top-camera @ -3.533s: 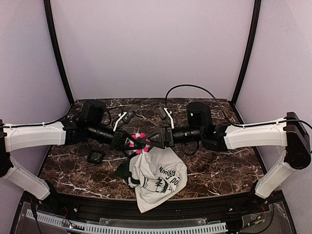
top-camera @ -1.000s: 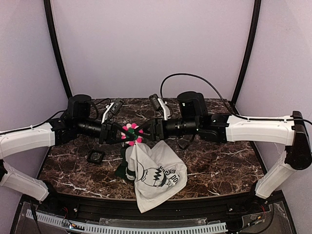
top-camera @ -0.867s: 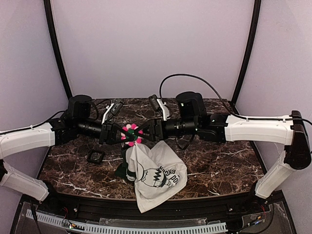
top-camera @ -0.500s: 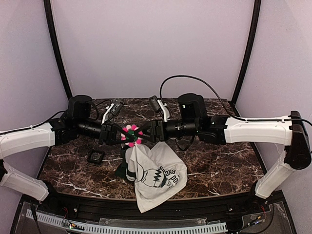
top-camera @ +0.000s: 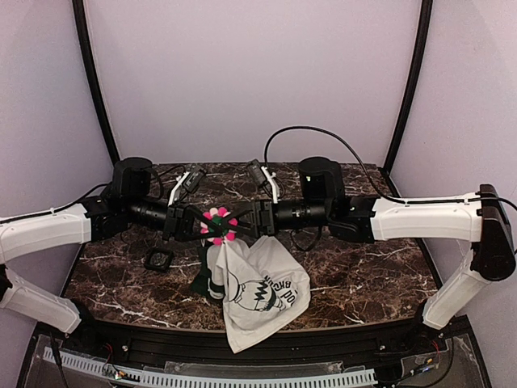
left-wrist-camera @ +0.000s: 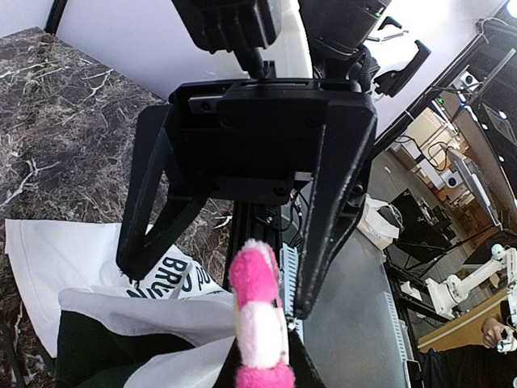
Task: Remove the brooch from the garment
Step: Open the brooch on the crumpled clothing.
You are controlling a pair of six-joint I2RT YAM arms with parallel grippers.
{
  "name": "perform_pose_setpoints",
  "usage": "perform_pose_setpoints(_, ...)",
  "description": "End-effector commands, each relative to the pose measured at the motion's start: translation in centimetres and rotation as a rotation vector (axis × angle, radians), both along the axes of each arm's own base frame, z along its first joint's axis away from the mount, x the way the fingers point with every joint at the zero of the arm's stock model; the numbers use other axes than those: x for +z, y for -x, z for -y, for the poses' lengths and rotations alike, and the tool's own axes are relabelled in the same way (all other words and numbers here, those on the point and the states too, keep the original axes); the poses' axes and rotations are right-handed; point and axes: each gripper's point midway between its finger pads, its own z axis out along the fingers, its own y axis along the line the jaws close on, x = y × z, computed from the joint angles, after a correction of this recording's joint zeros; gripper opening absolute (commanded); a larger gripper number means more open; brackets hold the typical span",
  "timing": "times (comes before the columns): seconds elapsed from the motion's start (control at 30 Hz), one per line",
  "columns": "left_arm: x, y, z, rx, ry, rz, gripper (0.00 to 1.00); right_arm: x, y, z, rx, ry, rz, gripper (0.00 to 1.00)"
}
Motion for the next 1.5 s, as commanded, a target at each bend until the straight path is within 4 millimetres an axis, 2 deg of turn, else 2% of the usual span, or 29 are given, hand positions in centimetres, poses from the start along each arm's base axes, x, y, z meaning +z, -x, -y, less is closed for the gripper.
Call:
perform_pose_setpoints(0.0, 1.9, 0.0, 0.5, -0.011, 0.049, 0.05, 0.01, 1.3, 1.2, -0.4, 0.057, -0.068, 0.015, 0.69)
perform_pose_setpoints(0.33, 1.7, -0.1, 0.6, -0.01, 0.046, 0.043, 0.01, 1.2, 0.8, -0.8, 0.046, -0.063, 0.017, 0.69)
perform_pose_setpoints(0.5, 1.8, -0.1, 0.5, -0.008, 0.048, 0.049, 0.01, 1.9, 0.0, 0.7, -0.039, -0.055, 0.045, 0.7)
perform_pose_setpoints(0.73, 1.9, -0.1, 0.5, -0.004, 0.046, 0.053, 0.01, 0.4, -0.5, 2.0, -0.085, 0.003, 0.029, 0.71)
perform_pose_setpoints(1.0, 1.9, -0.1, 0.5, -0.006, 0.046, 0.052, 0.01, -2.3, -1.8, 1.6, -0.143, 0.145, 0.017, 0.69)
perform_pose_setpoints(1.47, 1.6, 0.0, 0.6, -0.015, 0.044, 0.037, 0.01, -1.8, -2.2, 0.2, -0.12, 0.134, 0.027, 0.69)
